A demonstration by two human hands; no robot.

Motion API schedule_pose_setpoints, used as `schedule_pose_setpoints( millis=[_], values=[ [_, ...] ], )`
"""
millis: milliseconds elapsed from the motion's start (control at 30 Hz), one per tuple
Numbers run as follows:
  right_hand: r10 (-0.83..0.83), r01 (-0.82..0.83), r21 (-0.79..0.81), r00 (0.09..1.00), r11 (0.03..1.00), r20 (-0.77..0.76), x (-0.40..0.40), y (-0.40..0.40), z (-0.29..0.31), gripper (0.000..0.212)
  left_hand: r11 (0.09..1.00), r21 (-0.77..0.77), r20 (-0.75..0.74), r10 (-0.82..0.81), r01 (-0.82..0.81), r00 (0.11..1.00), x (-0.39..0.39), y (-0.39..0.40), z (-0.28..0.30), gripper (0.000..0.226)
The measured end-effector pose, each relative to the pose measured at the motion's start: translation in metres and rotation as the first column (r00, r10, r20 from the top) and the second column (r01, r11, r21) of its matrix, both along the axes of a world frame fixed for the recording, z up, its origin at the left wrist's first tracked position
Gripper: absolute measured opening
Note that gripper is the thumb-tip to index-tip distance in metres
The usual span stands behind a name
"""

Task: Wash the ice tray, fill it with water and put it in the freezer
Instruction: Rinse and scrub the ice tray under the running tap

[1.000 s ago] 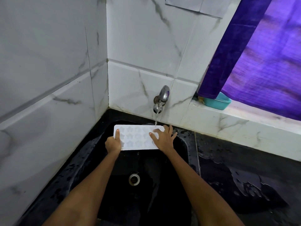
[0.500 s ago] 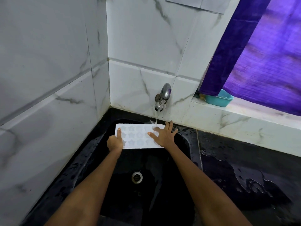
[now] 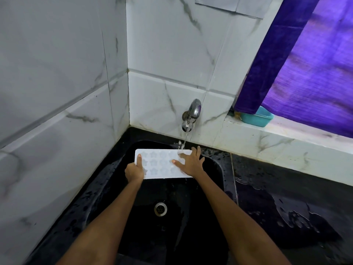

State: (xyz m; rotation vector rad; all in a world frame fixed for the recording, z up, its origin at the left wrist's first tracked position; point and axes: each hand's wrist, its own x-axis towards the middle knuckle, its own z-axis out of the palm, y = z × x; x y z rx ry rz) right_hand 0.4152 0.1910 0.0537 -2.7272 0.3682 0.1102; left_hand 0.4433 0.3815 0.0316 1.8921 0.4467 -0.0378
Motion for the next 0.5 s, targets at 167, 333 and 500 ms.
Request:
schedule_pose_setpoints(
  millis=[167, 333, 500],
  values=[
    [-0.164, 0.161, 0.031, 0.977, 0.986, 0.139, -0.004, -0.007, -0.005, 0.048, 0.999, 0.028, -0.003, 0.021, -0.021, 1.000, 0.005, 0.014, -0.007, 0.061],
    [-0.136, 0.142, 0.109, 0.989, 0.984, -0.058, 0.001, -0.002, -0.008, 0.063, 1.000, 0.015, 0.003, 0.006, -0.006, 1.000, 0.005, 0.013, -0.008, 0.062],
    [-0.108, 0.111, 0.073, 0.993, 0.991, -0.039, 0.002, -0.012, -0.010, 0.047, 0.999, 0.004, 0.004, 0.033, -0.033, 0.999, 0.006, 0.019, -0.012, 0.061]
  ],
)
